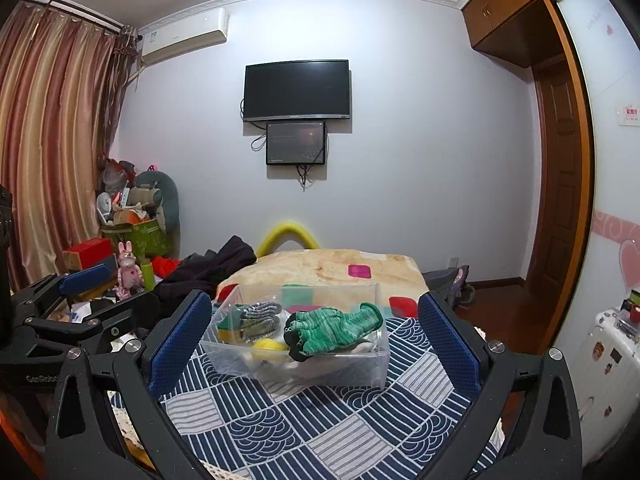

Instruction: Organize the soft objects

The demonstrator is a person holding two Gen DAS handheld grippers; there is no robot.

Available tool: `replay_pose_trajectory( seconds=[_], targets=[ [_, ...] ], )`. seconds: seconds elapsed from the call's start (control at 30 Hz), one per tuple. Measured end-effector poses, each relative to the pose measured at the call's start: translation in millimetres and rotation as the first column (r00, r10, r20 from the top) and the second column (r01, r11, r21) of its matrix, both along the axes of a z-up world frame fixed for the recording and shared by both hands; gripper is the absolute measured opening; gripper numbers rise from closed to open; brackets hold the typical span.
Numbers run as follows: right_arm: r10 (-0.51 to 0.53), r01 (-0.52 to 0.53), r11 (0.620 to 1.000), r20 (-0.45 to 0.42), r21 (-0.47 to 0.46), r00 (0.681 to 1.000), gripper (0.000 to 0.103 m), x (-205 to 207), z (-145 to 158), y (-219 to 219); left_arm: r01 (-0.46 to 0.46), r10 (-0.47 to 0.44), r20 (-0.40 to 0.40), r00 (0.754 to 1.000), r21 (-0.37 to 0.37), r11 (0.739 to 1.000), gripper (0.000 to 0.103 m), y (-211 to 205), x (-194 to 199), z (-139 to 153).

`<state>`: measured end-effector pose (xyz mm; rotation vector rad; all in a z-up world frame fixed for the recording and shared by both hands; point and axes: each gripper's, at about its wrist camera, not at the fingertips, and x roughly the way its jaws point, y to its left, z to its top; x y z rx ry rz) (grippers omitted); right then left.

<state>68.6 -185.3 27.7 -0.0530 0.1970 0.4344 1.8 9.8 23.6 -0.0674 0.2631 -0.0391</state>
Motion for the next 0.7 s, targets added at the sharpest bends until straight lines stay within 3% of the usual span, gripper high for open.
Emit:
replay_pose_trajectory(
  seconds=[0.7],
  targets=[
    [-0.001, 0.001, 1.0, -0.002, 0.0, 1.0, 0.103, -1.2, -0.1, -0.1, 0.007, -0.007, 0.005, 1.0, 0.001, 1.0, 0.102, -1.2, -2.2, 1.2]
  ],
)
